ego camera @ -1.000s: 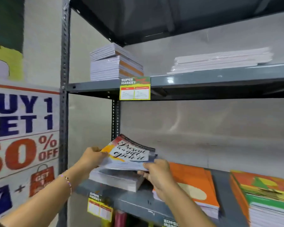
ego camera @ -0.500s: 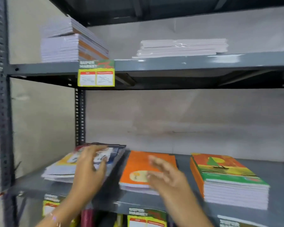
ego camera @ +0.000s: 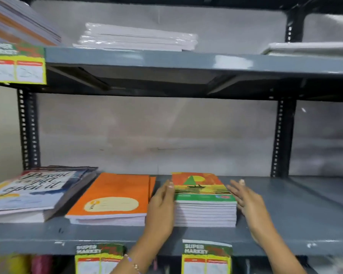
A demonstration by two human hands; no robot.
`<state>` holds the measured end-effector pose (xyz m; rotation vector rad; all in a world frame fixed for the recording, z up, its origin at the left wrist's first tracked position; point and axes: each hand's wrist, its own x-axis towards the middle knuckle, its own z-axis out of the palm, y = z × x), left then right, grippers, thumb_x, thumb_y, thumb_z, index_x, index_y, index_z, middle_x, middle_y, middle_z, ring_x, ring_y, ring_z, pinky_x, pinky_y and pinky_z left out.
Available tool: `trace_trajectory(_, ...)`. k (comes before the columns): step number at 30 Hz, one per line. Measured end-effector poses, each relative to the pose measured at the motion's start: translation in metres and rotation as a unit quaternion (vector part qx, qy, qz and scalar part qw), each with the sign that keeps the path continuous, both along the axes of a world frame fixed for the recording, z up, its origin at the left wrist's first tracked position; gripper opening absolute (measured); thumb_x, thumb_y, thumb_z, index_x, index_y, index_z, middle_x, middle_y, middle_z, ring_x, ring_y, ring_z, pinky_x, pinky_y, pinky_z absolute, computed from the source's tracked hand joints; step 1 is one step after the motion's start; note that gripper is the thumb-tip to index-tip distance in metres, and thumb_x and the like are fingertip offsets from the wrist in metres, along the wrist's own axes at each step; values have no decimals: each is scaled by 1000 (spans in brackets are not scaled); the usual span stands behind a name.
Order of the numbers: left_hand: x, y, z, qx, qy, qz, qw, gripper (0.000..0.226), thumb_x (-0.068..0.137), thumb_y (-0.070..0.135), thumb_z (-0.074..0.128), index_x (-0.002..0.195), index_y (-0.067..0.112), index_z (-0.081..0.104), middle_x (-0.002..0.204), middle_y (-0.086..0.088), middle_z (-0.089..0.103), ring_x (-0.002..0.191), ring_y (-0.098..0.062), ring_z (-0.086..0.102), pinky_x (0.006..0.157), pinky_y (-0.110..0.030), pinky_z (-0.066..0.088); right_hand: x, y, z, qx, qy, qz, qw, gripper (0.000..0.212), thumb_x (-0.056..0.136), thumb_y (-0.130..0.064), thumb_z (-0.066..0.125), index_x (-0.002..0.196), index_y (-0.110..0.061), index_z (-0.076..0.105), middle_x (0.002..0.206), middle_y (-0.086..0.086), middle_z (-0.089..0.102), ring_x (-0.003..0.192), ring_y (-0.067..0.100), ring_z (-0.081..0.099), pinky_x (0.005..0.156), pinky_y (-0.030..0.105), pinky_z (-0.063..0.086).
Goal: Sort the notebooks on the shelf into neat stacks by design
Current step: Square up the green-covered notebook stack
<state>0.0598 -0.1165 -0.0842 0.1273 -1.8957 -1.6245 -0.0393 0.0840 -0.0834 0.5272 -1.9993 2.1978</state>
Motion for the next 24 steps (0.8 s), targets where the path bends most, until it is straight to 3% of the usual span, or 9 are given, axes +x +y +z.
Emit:
trace_trajectory(2,-5,-7,-2,33,-23,-9,999,42,97,45,40,116,21,70,114,2,73,111,-15,64,104,-42,44,5,1,2,21,14,14,1000,40,84,-53,46,98,-27,74,101,-16,74,90,-4,68,76,16,47)
trace_trajectory(4,-7,-9,-4,31,-38,-59,997,38,98,38,39,103,28,76,105,7,77,103,-8,68,95,-33,46,7,3,2,40,31,29,998,31,89,-48,48,86,-38,77,93,-17,76,89,-4,69,77,19,48)
trace_trajectory(8,-9,-8,-10,-22,-43,-48,998,38,99,38,39,92,37,76,96,23,75,88,12,65,77,-13,41,7,5,2,57,46,62,995,34,98,-33,45,90,-45,75,93,-17,77,85,-7,69,60,3,47)
trace_trajectory(13,-10,-8,-8,-7,-49,-56,997,39,99,39,39,84,52,73,95,25,75,87,13,66,76,-14,41,6,3,2,60,58,80,993,36,99,-31,43,90,-48,74,95,-18,76,89,-5,69,65,2,47)
trace_trajectory(18,-9,-7,-6,15,-48,-54,997,30,99,36,42,97,47,70,102,23,74,93,9,65,71,-8,44,8,3,3,66,71,91,991,36,99,-32,44,89,-50,73,93,-20,76,89,-5,68,63,2,46)
trace_trajectory(20,-7,-6,-4,24,-41,-45,998,26,98,36,45,115,46,63,111,26,68,101,8,60,75,-10,43,7,4,2,57,71,93,992,35,98,-33,45,89,-51,73,94,-20,76,90,-5,68,69,9,49)
trace_trajectory(23,-2,-6,-5,16,-13,-67,998,24,90,51,51,109,50,66,110,26,71,106,8,62,84,-11,44,7,8,1,41,71,141,987,24,88,-49,54,106,-46,70,110,-17,73,105,-1,65,93,28,45)
trace_trajectory(24,1,-5,-5,6,-7,-75,997,30,83,58,56,109,49,66,110,28,70,106,11,61,82,-8,46,7,10,0,39,69,165,983,37,82,-54,61,117,-41,65,120,-14,69,114,3,61,101,33,42)
